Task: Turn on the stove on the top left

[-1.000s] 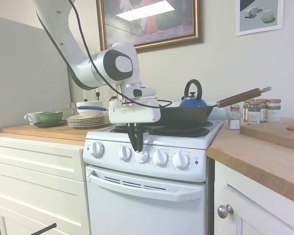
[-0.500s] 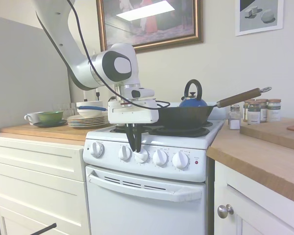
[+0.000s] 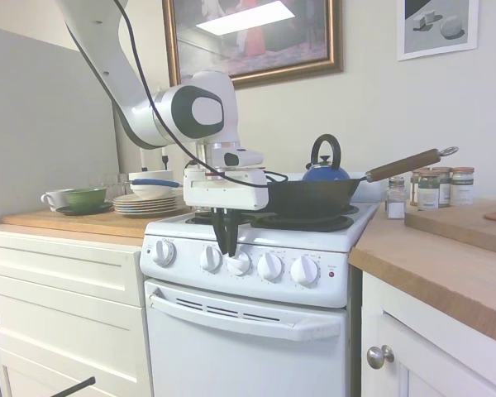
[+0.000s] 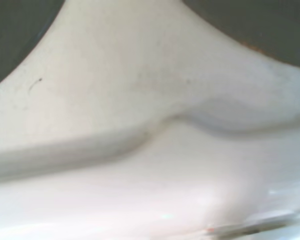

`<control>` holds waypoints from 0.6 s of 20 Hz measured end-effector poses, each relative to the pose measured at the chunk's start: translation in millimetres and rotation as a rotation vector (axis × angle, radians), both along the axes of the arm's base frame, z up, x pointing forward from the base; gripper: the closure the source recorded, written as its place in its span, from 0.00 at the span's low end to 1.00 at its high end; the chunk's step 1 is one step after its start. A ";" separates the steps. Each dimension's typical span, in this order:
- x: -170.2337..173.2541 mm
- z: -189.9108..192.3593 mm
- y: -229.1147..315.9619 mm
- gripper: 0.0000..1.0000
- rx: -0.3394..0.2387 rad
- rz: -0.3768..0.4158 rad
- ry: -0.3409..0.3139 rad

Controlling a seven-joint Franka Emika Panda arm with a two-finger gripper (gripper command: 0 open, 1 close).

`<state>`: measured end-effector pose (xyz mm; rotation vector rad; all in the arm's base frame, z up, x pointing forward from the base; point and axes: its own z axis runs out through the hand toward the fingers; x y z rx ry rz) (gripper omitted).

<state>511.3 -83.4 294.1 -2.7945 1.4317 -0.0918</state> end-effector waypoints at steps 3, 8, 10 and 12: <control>-1.4 -2.3 -7.0 1.00 0.009 -0.008 0.003; -2.0 -9.7 -6.3 1.00 0.017 -0.009 0.017; -2.2 -12.0 -6.3 1.00 0.017 -0.009 0.021; -2.3 -13.5 -6.2 1.00 0.015 -0.007 0.025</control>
